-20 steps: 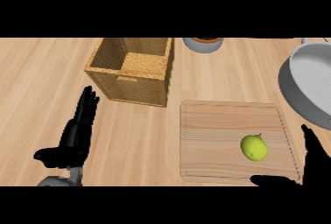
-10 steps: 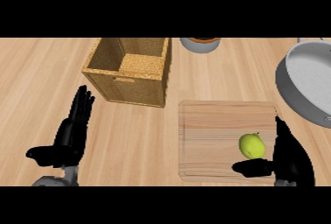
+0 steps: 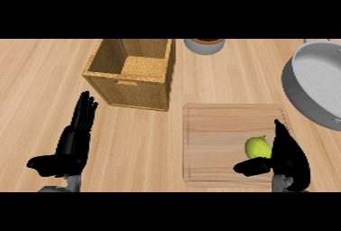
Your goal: Pick the pear from the cutting board and place it in the pot
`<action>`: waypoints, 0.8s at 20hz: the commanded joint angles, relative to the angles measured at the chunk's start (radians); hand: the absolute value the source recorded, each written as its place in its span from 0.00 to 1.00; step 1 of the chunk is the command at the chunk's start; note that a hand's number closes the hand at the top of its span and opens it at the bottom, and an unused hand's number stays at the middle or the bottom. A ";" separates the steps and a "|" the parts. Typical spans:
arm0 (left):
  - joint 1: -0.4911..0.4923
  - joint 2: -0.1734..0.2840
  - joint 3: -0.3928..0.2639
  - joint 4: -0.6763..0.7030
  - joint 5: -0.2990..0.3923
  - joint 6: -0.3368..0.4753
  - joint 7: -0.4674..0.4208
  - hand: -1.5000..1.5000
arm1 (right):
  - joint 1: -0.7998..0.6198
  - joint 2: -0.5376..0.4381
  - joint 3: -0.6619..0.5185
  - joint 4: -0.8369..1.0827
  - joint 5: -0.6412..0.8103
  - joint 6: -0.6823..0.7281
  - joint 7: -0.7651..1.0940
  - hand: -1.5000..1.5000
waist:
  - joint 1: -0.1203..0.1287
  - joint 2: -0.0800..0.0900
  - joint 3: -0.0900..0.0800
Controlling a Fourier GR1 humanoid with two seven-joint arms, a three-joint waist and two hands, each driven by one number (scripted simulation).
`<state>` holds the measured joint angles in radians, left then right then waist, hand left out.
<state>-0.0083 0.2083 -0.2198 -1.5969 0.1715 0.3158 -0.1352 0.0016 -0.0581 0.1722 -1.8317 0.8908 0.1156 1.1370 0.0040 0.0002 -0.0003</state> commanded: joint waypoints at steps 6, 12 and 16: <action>0.006 -0.036 -0.002 -0.014 -0.048 0.004 0.029 0.50 | -0.010 0.057 -0.024 0.079 0.057 0.001 0.077 0.00 | -0.004 -0.001 0.000; -0.008 -0.005 0.084 0.030 -0.003 -0.082 -0.016 0.50 | -0.027 0.047 -0.087 0.198 0.045 -0.023 -0.032 0.00 | -0.003 0.000 0.000; 0.052 -0.050 0.023 0.003 -0.052 -0.064 -0.033 0.50 | -0.082 0.000 -0.062 0.196 0.166 -0.039 -0.055 1.00 | -0.001 0.000 0.000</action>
<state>0.0169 0.1737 -0.1871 -1.6036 0.1294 0.2707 -0.1389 -0.0338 -0.0329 0.1203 -1.6688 0.9989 0.0939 1.0547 0.0019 -0.0004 -0.0002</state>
